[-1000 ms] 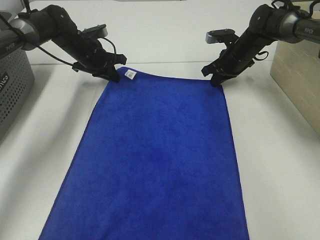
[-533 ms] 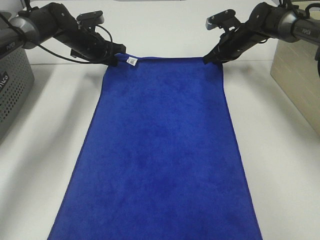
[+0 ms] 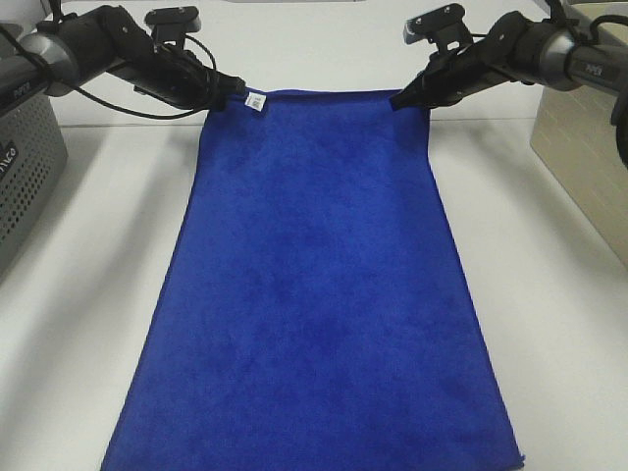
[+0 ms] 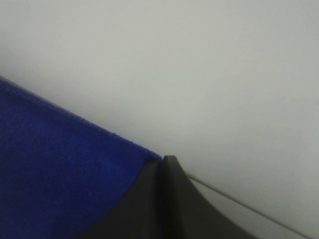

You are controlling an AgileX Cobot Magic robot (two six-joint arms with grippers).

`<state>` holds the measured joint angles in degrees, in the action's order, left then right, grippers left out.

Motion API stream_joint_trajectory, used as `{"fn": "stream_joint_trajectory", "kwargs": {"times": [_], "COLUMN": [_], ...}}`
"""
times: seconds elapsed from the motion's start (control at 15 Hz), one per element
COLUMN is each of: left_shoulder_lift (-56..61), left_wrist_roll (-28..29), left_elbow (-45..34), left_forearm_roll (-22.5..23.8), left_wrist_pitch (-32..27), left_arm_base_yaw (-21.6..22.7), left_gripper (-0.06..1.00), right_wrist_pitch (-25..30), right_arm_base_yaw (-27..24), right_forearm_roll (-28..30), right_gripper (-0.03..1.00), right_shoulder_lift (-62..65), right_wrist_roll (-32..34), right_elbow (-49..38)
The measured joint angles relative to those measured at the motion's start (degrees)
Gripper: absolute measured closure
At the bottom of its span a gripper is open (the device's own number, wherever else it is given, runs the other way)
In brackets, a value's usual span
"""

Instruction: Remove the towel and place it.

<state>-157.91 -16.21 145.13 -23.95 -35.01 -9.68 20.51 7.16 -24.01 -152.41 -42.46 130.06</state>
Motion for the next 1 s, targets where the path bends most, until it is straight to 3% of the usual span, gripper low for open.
{"fn": "stream_joint_trajectory", "kwargs": {"times": [0.8,1.0], "left_shoulder_lift": [-2.75,-2.75], "left_wrist_roll": [-0.17,-0.23], "left_elbow": [0.0,0.0], "left_forearm_roll": [0.92,1.03], "left_wrist_pitch": [4.18,5.44], "left_arm_base_yaw": [-0.29,-0.29], "left_gripper": [0.94,0.93], "right_wrist_pitch": [-3.5,-3.9], "right_arm_base_yaw": [0.0,0.0], "right_forearm_roll": [-2.81,-3.84], "right_gripper": [0.95,0.89], "right_shoulder_lift": [-2.29,-2.29], "right_wrist_roll": [0.0,0.0], "right_elbow": [0.0,0.0]}}
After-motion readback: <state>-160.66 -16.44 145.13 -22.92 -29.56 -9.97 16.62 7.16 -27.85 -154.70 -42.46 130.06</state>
